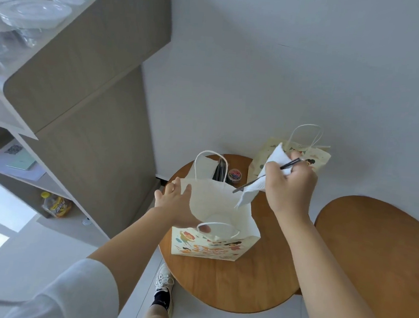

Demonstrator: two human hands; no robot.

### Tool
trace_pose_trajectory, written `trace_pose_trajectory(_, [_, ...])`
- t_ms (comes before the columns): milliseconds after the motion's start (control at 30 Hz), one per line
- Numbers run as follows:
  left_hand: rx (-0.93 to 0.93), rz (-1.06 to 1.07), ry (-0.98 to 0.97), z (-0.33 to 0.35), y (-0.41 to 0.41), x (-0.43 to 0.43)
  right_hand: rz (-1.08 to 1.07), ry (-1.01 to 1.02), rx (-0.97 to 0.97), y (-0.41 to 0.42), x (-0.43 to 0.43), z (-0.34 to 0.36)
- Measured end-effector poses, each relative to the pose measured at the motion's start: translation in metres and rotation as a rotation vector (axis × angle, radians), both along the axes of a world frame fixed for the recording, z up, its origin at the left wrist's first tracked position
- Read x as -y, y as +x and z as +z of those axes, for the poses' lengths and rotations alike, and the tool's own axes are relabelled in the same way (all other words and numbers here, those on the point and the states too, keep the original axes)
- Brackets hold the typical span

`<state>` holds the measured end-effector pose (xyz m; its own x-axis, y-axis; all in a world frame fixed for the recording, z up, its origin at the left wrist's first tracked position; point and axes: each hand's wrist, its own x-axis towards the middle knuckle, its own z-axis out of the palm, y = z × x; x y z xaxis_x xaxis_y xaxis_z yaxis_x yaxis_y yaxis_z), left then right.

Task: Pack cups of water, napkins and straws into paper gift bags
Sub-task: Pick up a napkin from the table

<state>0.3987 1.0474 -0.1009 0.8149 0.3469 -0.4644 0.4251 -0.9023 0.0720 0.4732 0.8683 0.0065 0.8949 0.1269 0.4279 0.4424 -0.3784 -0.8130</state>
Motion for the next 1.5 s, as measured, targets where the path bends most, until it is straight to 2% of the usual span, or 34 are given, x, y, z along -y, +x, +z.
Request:
trace_pose_trajectory(67, [0.004, -0.003, -0.006, -0.001, 0.001, 0.001, 0.02, -0.006, -0.055, 0.0, 0.0, -0.002])
trace_pose_trajectory(267, [0.08, -0.017, -0.057, -0.001, 0.006, 0.005, 0.306, -0.203, -0.31, -0.009, -0.022, -0.033])
trace_pose_trajectory(567, [0.357, 0.08, -0.257, -0.004, -0.022, -0.012, 0.452, -0.462, -0.689, -0.004, -0.057, -0.066])
trace_pose_trajectory(667, [0.361, 0.091, -0.276, -0.004, -0.03, -0.016, 0.454, -0.41, -0.806, 0.001, -0.052, -0.068])
trace_pose_trajectory(733, [0.318, 0.092, -0.261, -0.006, -0.032, -0.019, 0.354, -0.284, -0.742, 0.008, -0.041, -0.069])
trace_pose_trajectory(800, [0.274, 0.1, -0.237, -0.009, -0.032, -0.021, 0.185, -0.221, -0.589, 0.017, -0.023, -0.072])
trace_pose_trajectory(900, [0.242, 0.122, -0.217, -0.013, -0.026, -0.021, 0.046, -0.392, -0.422, 0.031, 0.007, -0.08])
trace_pose_trajectory(967, [0.234, 0.137, -0.234, -0.016, -0.019, -0.018, 0.121, -0.66, -0.432, 0.04, 0.023, -0.088])
trace_pose_trajectory(1067, [0.24, 0.163, -0.256, -0.017, -0.008, -0.013, 0.385, -1.153, -0.642, 0.044, 0.032, -0.094])
trace_pose_trajectory(1133, [0.222, 0.145, -0.23, -0.018, -0.001, -0.01, 0.546, -1.322, -0.727, 0.04, 0.029, -0.096])
trace_pose_trajectory(1200, [0.18, 0.098, -0.196, -0.019, 0.005, -0.009, 0.613, -1.354, -0.657, 0.037, 0.023, -0.101])
trace_pose_trajectory(1300, [0.127, 0.035, -0.165, -0.021, 0.013, -0.008, 0.58, -1.356, -0.486, 0.043, 0.02, -0.108])
trace_pose_trajectory(1500, [0.127, 0.015, -0.145, -0.025, 0.022, -0.007, 0.626, -1.348, -0.256, 0.056, 0.017, -0.111])
